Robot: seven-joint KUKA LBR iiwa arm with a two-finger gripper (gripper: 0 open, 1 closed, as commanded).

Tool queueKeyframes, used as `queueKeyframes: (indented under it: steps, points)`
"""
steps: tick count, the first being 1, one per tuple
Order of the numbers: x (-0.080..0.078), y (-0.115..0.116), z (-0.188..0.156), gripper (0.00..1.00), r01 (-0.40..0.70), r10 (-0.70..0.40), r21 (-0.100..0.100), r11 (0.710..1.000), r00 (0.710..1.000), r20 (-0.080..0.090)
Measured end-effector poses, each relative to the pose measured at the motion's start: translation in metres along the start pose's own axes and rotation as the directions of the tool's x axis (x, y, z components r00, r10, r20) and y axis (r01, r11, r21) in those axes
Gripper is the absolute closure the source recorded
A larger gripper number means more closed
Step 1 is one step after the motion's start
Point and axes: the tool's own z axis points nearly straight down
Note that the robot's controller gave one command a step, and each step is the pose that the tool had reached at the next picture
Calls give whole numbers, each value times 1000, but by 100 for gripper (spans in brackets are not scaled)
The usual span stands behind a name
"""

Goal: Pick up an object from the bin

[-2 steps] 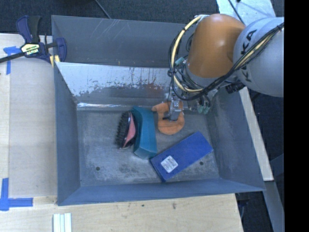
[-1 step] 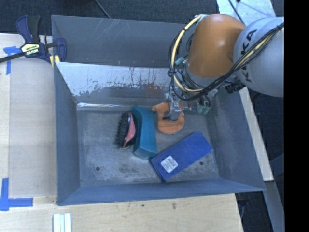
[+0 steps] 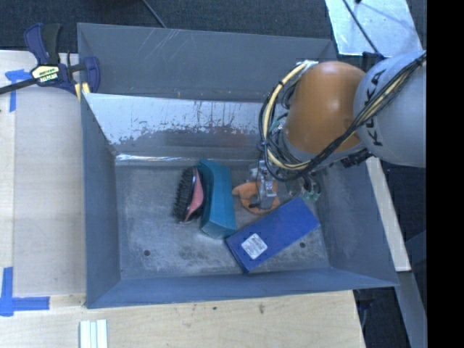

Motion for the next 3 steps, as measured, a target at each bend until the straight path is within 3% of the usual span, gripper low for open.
queueKeyframes:
  steps: [1,2,3]
  points:
    - [11,-3,11,100,6,-6,0,1000,1000,-7]
    - [10,-7,11,100,-11,11,0,1000,1000,4]
    - [-26,-24,-151,100,43,-43,2,999,999,6]
